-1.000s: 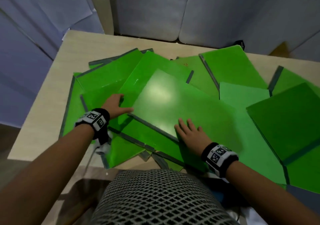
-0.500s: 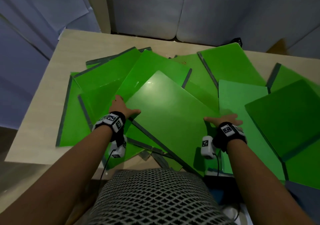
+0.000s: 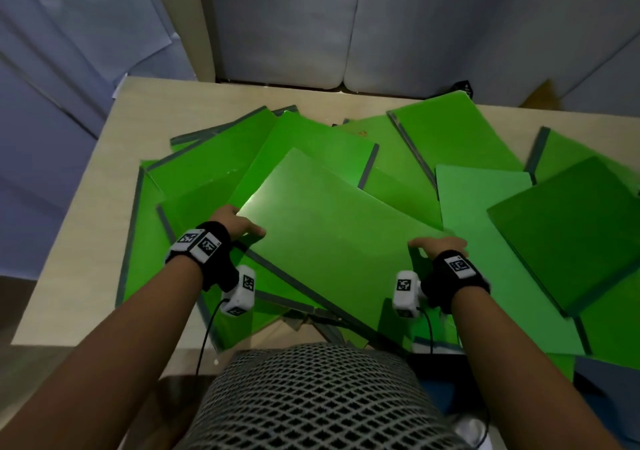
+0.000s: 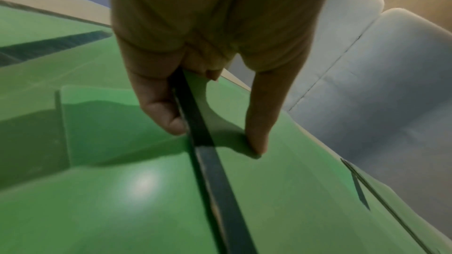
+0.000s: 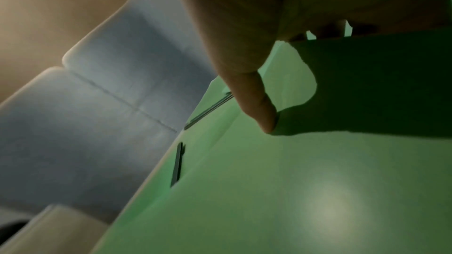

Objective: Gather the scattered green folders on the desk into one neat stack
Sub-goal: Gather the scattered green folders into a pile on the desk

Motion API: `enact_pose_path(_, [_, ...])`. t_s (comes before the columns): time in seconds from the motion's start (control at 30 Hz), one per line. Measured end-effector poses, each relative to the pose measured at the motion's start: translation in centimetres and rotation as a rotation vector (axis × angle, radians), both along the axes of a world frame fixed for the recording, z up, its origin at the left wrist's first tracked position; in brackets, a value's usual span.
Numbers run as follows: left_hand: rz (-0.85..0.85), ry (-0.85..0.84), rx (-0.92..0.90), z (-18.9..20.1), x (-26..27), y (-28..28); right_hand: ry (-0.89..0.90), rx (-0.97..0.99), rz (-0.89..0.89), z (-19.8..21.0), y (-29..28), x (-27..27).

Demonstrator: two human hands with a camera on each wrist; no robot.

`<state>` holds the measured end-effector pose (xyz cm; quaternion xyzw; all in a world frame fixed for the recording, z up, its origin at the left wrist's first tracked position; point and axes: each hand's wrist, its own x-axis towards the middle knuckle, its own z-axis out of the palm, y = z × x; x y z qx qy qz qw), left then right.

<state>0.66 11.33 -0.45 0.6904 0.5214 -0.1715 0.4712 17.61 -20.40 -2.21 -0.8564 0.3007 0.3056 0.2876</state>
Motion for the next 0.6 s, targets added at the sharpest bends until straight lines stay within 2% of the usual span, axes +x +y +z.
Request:
enact_pose_path(0.07, [0.003, -0.068, -0.035, 0.2, -0.2, 0.3, -0.081, -0.143, 0.141, 1.0, 0.6, -0.3])
enact_pose_path(0.17, [-0.094, -0.176, 0.061, 1.9, 0.5, 0.8, -0.314, -0.27, 0.505, 2.3, 2.2, 0.2])
enact_pose_path(0.23, [-0.206, -0.241, 0.122, 3.7, 1.4, 1.3, -0.392, -0.212, 0.743, 3.5, 3.7, 1.2])
enact_pose_path(0.27, [-0.257, -0.266, 0.138, 4.6, 1.8, 1.4, -0.395, -0.143, 0.806, 4.3, 4.5, 1.8])
enact_pose_path(0.37, [-0.361, -0.357, 0.189, 6.7, 3.0, 1.6, -0.219, 0.041, 0.881, 6.6, 6.0, 3.5])
enact_pose_path(0.43, [-0.388, -0.405, 0.268, 7.3, 3.7, 1.6, -0.092, 0.065, 0.887, 7.7, 6.2, 4.0])
enact_pose_path(0.5, [-0.395, -0.445, 0.337, 7.4, 4.2, 1.4, -0.085, 0.093, 0.835, 8.1, 6.0, 4.1])
enact_pose_path(0.6, [-0.4, -0.495, 0.336, 7.2, 4.9, 1.1, -0.071, 0.134, 0.728, 7.9, 5.2, 3.5])
